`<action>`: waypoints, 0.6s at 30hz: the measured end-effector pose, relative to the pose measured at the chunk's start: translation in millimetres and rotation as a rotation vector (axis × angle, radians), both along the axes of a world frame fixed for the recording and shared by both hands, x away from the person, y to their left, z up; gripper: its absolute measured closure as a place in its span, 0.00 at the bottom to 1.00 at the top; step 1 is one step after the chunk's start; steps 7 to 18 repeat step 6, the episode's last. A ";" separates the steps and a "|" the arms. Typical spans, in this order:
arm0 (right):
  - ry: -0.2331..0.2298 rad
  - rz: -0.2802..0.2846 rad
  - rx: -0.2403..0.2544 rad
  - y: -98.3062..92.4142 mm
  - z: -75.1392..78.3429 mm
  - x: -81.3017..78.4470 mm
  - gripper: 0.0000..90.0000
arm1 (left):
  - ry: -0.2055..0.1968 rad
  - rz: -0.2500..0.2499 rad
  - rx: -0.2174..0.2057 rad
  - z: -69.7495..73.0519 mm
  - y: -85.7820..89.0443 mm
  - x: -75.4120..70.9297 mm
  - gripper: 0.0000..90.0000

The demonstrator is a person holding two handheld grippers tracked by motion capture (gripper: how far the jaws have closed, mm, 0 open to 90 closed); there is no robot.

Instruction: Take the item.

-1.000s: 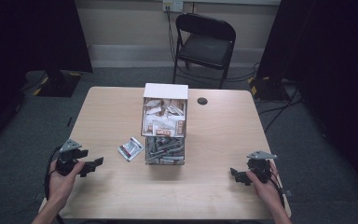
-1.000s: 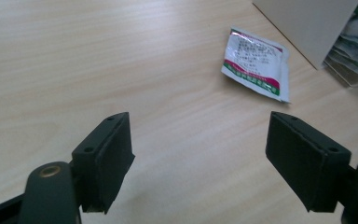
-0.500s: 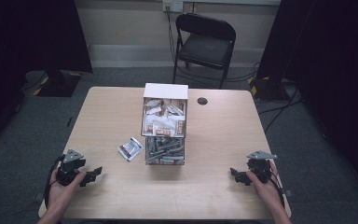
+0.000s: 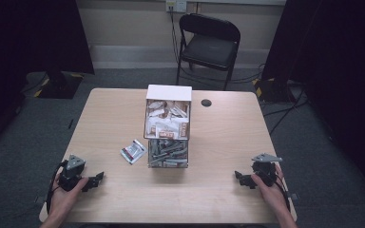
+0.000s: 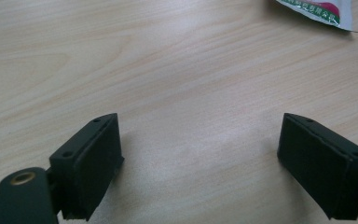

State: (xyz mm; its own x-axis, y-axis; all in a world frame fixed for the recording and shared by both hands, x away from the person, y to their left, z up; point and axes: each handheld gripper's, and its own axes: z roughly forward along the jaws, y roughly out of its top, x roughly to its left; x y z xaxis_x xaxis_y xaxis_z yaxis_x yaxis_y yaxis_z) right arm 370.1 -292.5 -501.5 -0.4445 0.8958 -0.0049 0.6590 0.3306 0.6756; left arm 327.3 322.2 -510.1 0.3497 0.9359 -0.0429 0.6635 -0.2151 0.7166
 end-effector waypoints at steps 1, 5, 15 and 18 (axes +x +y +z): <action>0.000 0.000 0.000 0.0 0.0 0.0 0.00 | 0.000 0.001 0.001 0.1 -0.1 -0.1 0.13; 0.000 0.000 -0.001 0.0 0.0 0.0 0.00 | 0.005 0.023 0.010 0.4 -2.1 -1.1 0.12; 0.000 0.000 -0.001 0.0 0.0 0.0 0.00 | 0.004 0.032 0.006 0.2 -3.3 -1.2 0.12; 0.000 0.000 -0.001 0.0 0.0 0.0 0.00 | 0.004 0.032 0.006 0.2 -3.3 -1.2 0.12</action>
